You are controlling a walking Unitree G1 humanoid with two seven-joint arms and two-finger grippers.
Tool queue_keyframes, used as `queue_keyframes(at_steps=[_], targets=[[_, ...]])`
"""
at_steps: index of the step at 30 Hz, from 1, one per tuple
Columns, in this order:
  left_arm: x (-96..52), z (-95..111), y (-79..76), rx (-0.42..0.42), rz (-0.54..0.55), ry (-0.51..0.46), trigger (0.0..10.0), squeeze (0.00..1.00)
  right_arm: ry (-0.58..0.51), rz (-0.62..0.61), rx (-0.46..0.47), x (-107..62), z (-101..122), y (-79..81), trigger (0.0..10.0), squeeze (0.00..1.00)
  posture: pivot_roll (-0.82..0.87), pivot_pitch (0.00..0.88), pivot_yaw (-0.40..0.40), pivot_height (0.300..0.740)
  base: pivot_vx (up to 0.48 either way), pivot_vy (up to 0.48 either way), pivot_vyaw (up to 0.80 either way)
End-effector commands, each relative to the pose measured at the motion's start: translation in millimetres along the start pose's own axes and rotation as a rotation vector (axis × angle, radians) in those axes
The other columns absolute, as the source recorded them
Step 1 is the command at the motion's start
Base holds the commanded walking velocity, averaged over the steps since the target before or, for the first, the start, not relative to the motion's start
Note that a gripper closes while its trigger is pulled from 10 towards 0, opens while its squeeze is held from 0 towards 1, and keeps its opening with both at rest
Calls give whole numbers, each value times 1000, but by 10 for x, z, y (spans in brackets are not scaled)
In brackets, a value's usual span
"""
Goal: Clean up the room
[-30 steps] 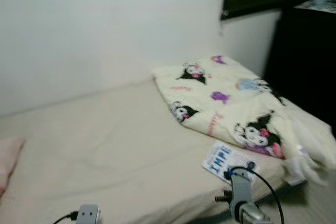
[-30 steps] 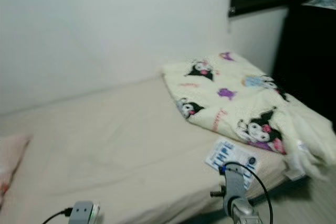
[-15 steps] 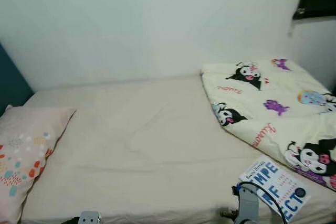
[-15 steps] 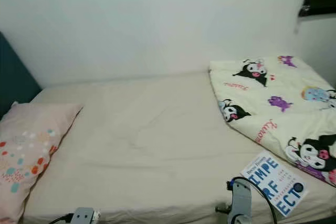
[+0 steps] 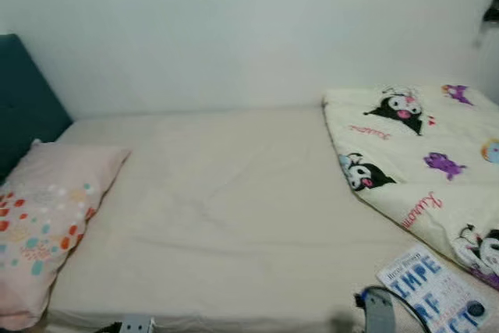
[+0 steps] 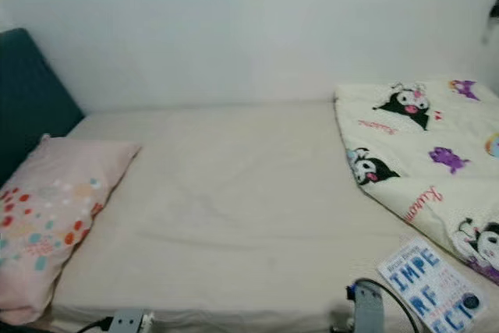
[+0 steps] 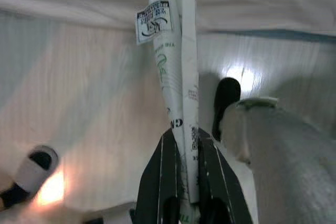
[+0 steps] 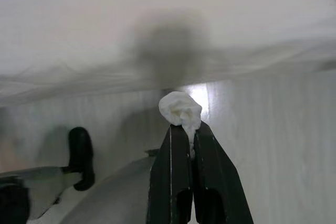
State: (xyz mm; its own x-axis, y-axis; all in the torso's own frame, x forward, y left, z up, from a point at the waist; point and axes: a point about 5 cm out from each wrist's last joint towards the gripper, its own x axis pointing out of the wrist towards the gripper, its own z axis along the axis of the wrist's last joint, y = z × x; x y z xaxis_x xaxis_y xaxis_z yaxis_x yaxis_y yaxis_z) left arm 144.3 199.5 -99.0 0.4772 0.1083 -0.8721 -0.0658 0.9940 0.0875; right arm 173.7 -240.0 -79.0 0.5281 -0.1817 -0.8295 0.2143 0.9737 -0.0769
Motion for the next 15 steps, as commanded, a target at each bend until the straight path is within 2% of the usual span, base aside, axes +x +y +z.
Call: queue_keyframes(at_steps=[1,7,15], targets=[[-7,-52,31,-17,6,26,10000,0,22,25,-11,1,-51,87,10000,0,-141,1,48,740,0,0,794],[-10,-89,13,-12,-1,51,10000,0,29,28,-23,-3,-74,81,10000,0,-138,3,47,740,-467,0,794],[-14,-98,41,21,5,46,10000,0,28,34,-29,-4,-80,92,10000,0,-138,4,47,740,0,0,794]])
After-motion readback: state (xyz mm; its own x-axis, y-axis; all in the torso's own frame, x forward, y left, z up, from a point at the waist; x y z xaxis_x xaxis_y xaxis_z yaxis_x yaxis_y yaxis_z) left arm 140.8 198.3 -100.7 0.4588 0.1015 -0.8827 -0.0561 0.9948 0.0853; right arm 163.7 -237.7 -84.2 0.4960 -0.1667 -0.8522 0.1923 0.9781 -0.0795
